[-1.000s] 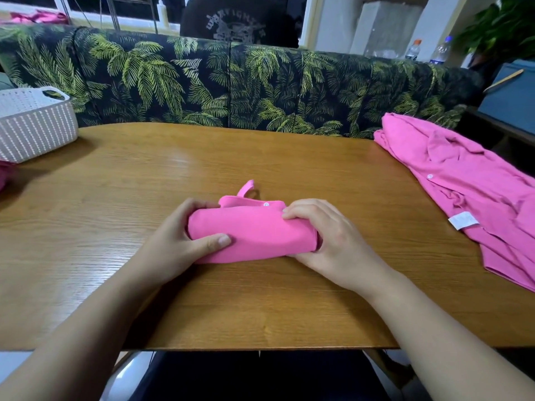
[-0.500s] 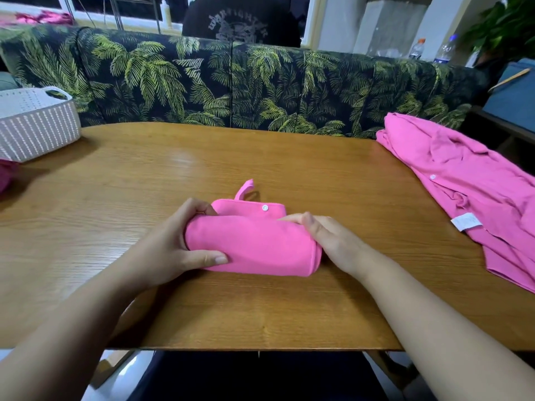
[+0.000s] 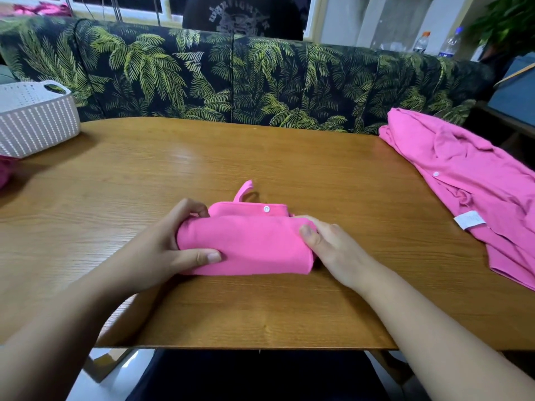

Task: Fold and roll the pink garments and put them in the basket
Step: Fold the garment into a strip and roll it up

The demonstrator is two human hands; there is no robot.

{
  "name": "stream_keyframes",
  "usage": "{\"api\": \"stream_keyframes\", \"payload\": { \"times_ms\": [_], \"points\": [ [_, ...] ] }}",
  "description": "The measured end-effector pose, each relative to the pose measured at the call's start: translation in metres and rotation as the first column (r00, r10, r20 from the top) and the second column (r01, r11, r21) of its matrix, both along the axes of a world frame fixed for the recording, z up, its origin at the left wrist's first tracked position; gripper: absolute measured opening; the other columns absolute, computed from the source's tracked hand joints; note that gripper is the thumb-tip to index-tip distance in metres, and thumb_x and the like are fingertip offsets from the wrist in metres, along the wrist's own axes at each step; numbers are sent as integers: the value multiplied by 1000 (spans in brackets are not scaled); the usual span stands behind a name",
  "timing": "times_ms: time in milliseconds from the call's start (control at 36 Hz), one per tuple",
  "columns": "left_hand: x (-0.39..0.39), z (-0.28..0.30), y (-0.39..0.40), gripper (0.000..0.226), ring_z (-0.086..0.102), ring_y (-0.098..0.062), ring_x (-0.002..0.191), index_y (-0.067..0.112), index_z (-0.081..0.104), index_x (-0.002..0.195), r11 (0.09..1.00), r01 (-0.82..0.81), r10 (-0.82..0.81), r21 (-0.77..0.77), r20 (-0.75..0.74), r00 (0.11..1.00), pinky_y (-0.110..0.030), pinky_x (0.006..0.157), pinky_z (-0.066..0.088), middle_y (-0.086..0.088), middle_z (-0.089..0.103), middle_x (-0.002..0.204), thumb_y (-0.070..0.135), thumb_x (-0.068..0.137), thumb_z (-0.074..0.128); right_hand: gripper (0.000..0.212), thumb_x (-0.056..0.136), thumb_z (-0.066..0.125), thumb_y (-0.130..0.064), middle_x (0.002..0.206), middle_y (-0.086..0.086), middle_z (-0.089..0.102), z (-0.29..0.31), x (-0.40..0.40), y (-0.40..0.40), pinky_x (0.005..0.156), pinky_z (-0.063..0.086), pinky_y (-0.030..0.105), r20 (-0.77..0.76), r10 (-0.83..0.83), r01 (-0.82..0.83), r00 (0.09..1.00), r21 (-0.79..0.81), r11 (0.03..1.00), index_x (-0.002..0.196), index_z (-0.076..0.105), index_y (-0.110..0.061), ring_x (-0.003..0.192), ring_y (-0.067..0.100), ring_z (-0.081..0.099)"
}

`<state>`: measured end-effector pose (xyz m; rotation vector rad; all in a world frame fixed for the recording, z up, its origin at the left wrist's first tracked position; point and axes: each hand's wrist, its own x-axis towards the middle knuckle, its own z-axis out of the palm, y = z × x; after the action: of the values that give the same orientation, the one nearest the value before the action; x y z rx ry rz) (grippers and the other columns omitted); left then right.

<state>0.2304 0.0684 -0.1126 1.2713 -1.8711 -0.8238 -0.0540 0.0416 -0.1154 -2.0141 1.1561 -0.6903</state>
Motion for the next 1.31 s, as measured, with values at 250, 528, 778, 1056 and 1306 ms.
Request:
{"api": "stream_keyframes", "payload": {
  "times_ms": [250,528,778,1056,1306],
  "points": [
    [-7,0,-8,73,56,1,66,36,53,93,992,-90,100,83,-121,988,-16,57,46,17,61,83,84,40,67,74,62,59,-72,127,-18,39,-3,3,10,87,37,14,-112,-59,49,992,-86,995,120,16,-57,112,-3,44],
    [-14,-13,-5,38,54,11,85,29,57,109,986,-161,168,46,-248,954,-11,74,42,25,62,99,48,77,54,28,85,46,-68,141,-16,32,-2,5,1,100,24,14,-26,-67,65,997,-89,994,105,41,-49,132,-5,29],
    [-13,-9,-24,19,53,-16,96,42,58,85,994,-84,72,-64,-170,983,-27,81,36,5,60,104,48,80,41,27,92,33,-44,123,-22,50,1,17,-8,96,36,18,55,-142,145,988,-70,987,114,42,-57,115,-1,46],
    [3,-13,-32,64,30,2,129,49,47,112,986,31,2,-165,198,980,-5,101,24,7,35,127,75,56,66,50,95,30,-55,149,-9,34,5,28,1,112,24,31,-267,-307,240,914,-255,937,136,43,-30,141,14,23],
    [-6,2,-52,70,61,-11,94,36,58,112,1000,-12,15,-19,123,992,-43,87,52,7,63,104,67,50,71,55,101,28,-44,161,-3,5,30,50,-4,118,1,43,-467,-388,246,795,-336,909,151,23,-20,147,14,-9]
  ]
}}
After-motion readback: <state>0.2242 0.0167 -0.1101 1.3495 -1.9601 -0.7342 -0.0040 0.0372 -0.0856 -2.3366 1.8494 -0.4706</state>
